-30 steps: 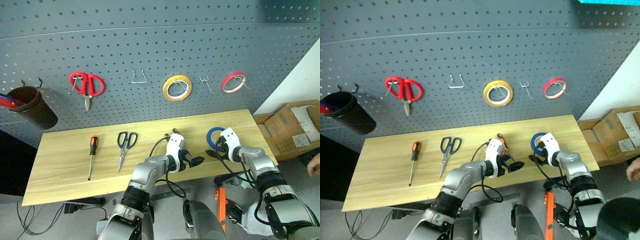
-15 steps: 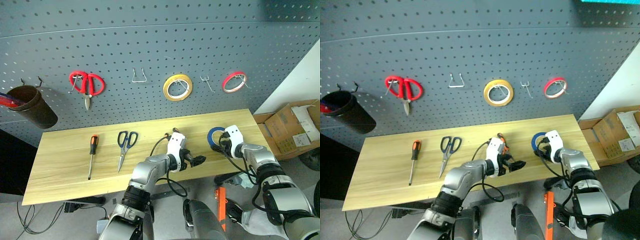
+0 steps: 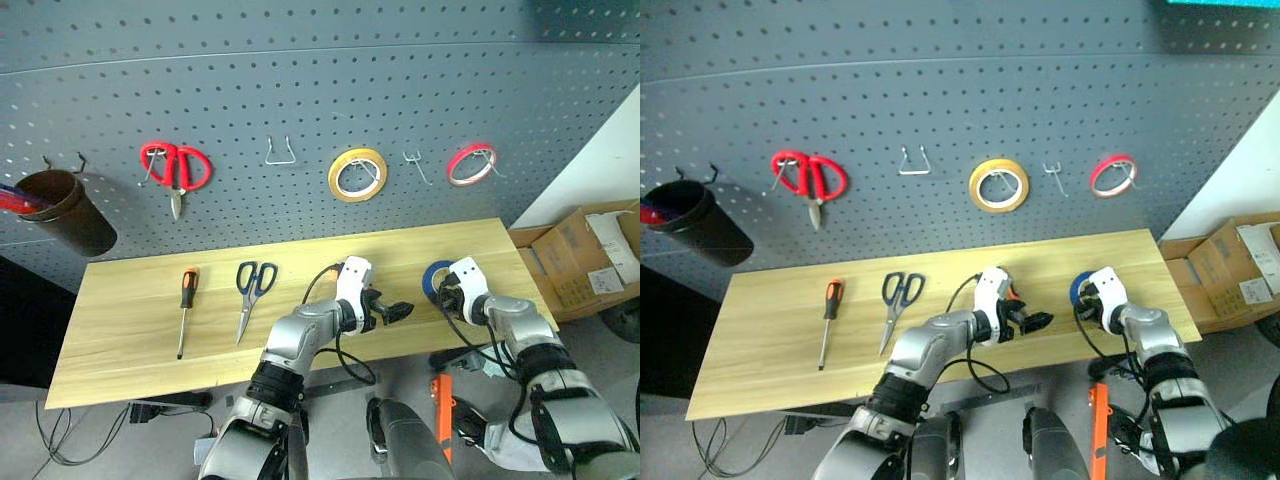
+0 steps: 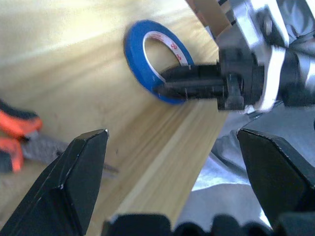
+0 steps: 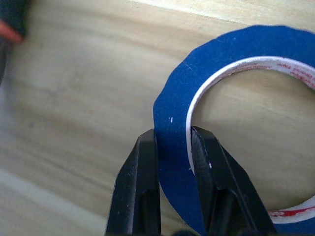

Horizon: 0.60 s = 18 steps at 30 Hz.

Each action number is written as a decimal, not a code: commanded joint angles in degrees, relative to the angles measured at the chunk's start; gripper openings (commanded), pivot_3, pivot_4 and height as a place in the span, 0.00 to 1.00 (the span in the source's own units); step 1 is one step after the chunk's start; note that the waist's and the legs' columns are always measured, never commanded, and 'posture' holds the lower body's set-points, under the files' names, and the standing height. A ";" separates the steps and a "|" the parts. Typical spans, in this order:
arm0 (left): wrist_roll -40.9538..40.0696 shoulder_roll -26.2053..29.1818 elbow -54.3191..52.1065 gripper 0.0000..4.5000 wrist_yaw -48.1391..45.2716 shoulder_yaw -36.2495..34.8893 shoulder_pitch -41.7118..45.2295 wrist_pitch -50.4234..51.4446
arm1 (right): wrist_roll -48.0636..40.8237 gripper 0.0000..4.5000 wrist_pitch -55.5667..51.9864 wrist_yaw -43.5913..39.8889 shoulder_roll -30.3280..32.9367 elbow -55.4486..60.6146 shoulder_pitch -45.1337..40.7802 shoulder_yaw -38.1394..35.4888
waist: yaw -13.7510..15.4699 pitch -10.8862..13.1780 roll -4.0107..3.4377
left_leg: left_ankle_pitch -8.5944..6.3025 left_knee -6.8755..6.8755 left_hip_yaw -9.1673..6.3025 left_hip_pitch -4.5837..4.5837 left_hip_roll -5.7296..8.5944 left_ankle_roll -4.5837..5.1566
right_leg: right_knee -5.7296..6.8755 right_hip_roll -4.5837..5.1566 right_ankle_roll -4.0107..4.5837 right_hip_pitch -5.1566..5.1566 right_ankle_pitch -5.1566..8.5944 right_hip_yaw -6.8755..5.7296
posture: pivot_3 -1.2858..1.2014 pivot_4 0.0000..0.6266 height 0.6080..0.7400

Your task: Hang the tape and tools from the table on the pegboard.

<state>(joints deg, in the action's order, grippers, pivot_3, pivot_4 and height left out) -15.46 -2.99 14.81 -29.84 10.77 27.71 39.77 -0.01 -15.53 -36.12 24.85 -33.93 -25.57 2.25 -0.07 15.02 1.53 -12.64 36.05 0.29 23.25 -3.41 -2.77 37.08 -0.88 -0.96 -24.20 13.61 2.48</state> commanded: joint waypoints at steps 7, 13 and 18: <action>-8.69 3.06 -9.48 1.00 -6.54 -5.76 1.25 3.53 | 12.34 0.12 6.60 15.49 0.91 44.25 20.86 1.14 | -0.52 -1.44 -0.41 | 0.23 0.04 -0.01 0.68 -0.01 -0.48 | 0.13 0.00 -0.12 -0.79 0.01 -0.03 | 0.51 0.20 1.00; -20.52 8.75 -15.01 1.00 -8.98 -15.29 2.78 13.29 | 18.87 0.12 15.51 23.43 -1.93 46.88 24.29 4.93 | -1.77 -4.34 -0.13 | 0.30 0.05 0.01 0.66 0.04 -0.65 | 0.47 0.00 -0.11 -0.98 0.01 0.02 | 0.51 0.11 1.00; -26.26 11.85 -14.13 1.00 -8.57 -21.28 4.57 16.22 | 19.61 0.12 24.44 25.61 -2.39 40.29 17.17 6.27 | -2.51 -5.80 0.28 | 0.37 0.35 -0.04 0.45 0.10 -0.66 | 0.73 0.00 -0.05 -0.80 -0.19 0.05 | 0.51 0.07 1.00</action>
<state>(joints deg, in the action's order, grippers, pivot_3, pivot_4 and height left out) -39.25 8.57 2.16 -38.14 -9.22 30.58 55.40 19.48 4.95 -11.68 22.22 6.61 -5.92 9.00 -2.57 9.21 1.81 -12.25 36.56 0.23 23.69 -3.31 -3.41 37.82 -0.89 -1.01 -24.94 13.34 2.53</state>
